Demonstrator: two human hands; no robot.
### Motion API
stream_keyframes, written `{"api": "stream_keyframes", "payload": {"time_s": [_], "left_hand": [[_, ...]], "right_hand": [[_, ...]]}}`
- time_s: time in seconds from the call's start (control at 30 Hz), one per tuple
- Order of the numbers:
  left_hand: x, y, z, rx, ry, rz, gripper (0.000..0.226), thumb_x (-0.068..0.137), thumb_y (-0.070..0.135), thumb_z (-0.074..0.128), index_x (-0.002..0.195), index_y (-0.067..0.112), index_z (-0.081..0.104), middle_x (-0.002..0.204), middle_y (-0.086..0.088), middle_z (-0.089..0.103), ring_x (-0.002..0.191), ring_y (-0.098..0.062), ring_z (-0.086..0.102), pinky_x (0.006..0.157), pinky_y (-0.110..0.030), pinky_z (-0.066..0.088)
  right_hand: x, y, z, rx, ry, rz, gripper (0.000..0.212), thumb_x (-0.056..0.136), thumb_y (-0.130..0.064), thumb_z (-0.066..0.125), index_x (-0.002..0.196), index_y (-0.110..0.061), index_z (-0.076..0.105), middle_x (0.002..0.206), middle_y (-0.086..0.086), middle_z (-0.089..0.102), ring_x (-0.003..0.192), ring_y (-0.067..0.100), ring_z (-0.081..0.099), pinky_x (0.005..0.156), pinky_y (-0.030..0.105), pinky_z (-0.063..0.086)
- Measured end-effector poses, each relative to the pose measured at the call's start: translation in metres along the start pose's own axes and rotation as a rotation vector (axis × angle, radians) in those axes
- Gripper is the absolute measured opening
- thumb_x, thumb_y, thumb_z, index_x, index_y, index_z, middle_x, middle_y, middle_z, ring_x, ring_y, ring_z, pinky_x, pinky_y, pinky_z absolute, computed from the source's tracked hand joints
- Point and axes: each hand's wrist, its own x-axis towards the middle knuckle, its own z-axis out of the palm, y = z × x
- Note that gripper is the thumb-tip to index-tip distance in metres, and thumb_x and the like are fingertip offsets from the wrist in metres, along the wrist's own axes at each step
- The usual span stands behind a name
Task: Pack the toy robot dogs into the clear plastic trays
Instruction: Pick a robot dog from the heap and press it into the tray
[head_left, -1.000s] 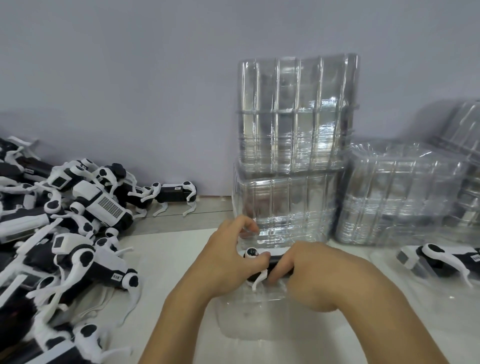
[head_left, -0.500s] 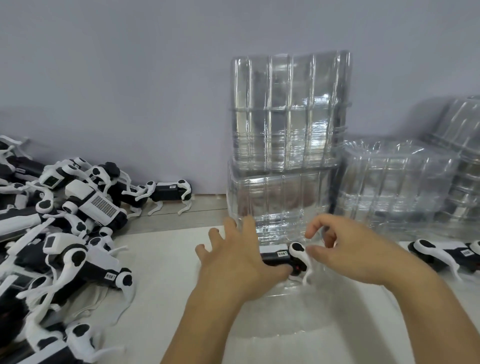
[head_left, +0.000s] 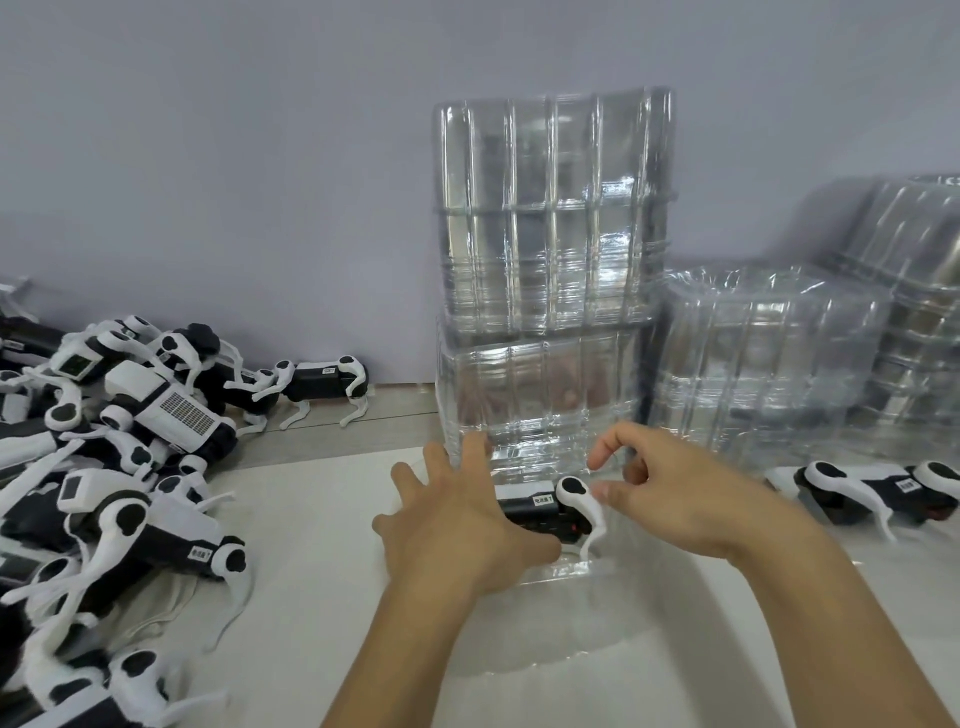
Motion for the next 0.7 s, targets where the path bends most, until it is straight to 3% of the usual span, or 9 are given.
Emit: {"api": "stream_keyframes", "payload": {"time_s": [0.23,0.37,0.47,0.57,0.7], "left_hand": [[-0.002,0.001,0.0,0.003,0.033,0.022,0.098,0.064,0.064,0.07,0.141,0.041,0.015,0.135,0.006,0.027,0.129,-0.028,0.025,0.093,-0.042,0.038],[0.0,-0.004,-0.008,-0.075,-0.045,0.056,0.096,0.066,0.064,0.076,0.14,0.044,0.018,0.134,0.009,0.027,0.13,-0.025,0.023,0.1,-0.044,0.042],[0.002,-0.015,-0.018,-0.139,-0.13,0.116,0.086,0.078,0.042,0.076,0.144,0.046,0.02,0.133,0.011,0.027,0.128,-0.021,0.021,0.102,-0.041,0.041],[0.003,-0.022,-0.023,-0.098,-0.194,0.156,0.09,0.08,0.024,0.072,0.145,0.05,0.015,0.139,0.014,0.022,0.119,-0.017,0.022,0.094,-0.037,0.041],[0.005,-0.019,-0.015,-0.091,-0.129,0.138,0.091,0.076,0.027,0.077,0.141,0.051,0.017,0.133,0.012,0.025,0.117,-0.02,0.026,0.102,-0.041,0.042]], "right_hand": [[0.001,0.0,0.0,0.029,-0.003,0.007,0.006,0.096,-0.03,0.064,0.098,-0.032,0.058,0.081,-0.004,0.048,0.067,0.01,0.046,0.061,0.022,0.037],[0.001,0.0,-0.001,0.04,-0.008,0.006,0.007,0.096,-0.03,0.064,0.097,-0.032,0.058,0.08,-0.003,0.048,0.066,0.01,0.045,0.061,0.021,0.038],[0.0,-0.001,-0.002,0.051,-0.011,0.004,0.007,0.096,-0.029,0.064,0.097,-0.032,0.058,0.079,-0.003,0.048,0.066,0.011,0.046,0.062,0.022,0.04],[0.0,-0.001,-0.002,0.043,-0.013,-0.002,0.007,0.096,-0.03,0.065,0.097,-0.032,0.058,0.08,-0.002,0.049,0.068,0.011,0.046,0.064,0.022,0.04],[0.0,-0.001,-0.001,0.067,-0.005,0.006,0.007,0.096,-0.029,0.065,0.097,-0.032,0.059,0.08,-0.002,0.051,0.068,0.012,0.048,0.065,0.023,0.042]]}}
